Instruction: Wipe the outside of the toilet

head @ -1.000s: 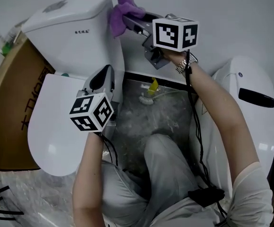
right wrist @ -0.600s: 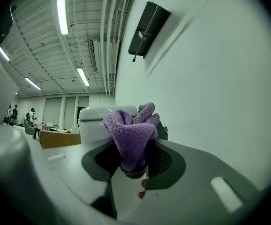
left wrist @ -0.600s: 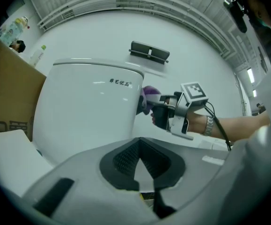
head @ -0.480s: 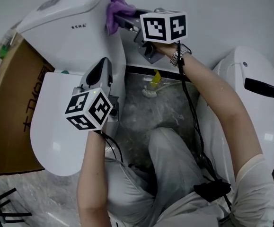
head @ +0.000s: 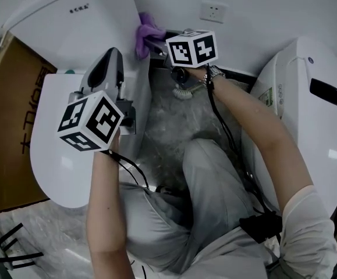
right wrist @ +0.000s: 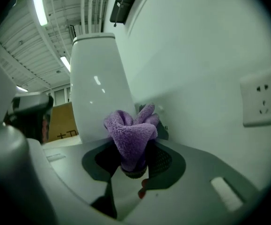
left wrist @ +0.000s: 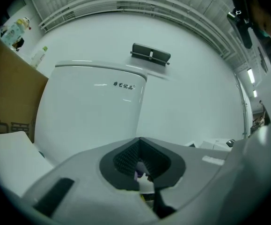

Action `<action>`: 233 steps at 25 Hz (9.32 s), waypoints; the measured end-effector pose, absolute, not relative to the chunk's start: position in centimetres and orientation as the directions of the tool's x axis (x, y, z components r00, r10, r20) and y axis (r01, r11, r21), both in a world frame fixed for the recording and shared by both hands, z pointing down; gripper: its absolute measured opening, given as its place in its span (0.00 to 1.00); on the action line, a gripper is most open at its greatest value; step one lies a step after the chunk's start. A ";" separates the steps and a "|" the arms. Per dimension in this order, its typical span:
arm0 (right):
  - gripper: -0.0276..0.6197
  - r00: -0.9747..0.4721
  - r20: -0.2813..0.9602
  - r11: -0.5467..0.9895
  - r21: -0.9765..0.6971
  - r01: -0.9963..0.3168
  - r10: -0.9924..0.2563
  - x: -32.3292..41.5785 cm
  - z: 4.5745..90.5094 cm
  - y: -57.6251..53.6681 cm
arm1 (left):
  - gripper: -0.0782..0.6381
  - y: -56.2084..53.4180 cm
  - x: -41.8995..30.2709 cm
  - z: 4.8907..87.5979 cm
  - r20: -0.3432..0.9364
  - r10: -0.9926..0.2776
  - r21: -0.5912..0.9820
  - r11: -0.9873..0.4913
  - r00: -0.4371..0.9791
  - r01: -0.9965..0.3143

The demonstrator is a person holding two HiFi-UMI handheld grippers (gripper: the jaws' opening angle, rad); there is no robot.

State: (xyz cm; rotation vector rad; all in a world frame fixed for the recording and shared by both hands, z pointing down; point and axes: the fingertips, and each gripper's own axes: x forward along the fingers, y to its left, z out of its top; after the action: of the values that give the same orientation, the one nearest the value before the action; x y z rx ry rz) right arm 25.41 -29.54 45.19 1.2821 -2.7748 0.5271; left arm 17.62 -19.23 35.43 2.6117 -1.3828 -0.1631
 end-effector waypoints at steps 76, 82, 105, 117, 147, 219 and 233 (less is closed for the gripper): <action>0.26 -0.979 0.198 0.996 -0.088 0.021 0.038 4.8 59.4 10.3 | 0.12 13.2 3.4 48.9 0.152 -0.935 0.021 -0.321 0.320 -0.947; 0.26 -0.909 0.260 0.910 -0.176 -0.375 -0.325 13.0 64.8 -1.9 | 0.12 10.7 5.9 48.3 0.129 -0.912 0.081 -0.381 0.388 -0.921; 0.26 -0.601 0.330 0.632 -0.017 -0.775 -0.728 18.9 69.7 -20.6 | 0.12 6.5 6.8 57.3 0.086 -0.875 0.194 -0.455 0.477 -0.869; 0.26 -0.824 0.272 0.836 -0.105 -0.538 -0.496 10.7 68.2 -7.2 | 0.12 9.0 3.3 57.1 0.090 -0.927 0.173 -0.345 0.363 -0.923; 0.26 -0.807 0.441 0.861 -0.132 -0.491 -0.393 13.5 78.3 -6.6 | 0.12 9.2 1.4 60.0 0.119 -0.917 0.240 -0.346 0.381 -0.907; 0.26 -0.346 0.712 0.479 -0.016 -0.878 -0.611 19.4 86.4 -22.3 | 0.12 9.2 0.1 61.6 0.137 -0.899 0.292 -0.364 0.415 -0.885; 0.25 -0.586 0.673 0.694 -0.148 -0.704 -0.451 10.6 86.4 -11.4 | 0.12 11.1 -1.7 60.0 0.106 -0.948 0.262 -0.266 0.301 -0.928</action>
State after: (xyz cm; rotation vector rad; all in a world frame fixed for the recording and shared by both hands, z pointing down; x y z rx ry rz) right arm 10.60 -11.37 86.45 0.8804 -2.2899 0.5399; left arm -1.72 11.11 59.98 2.2981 -1.7061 -0.1039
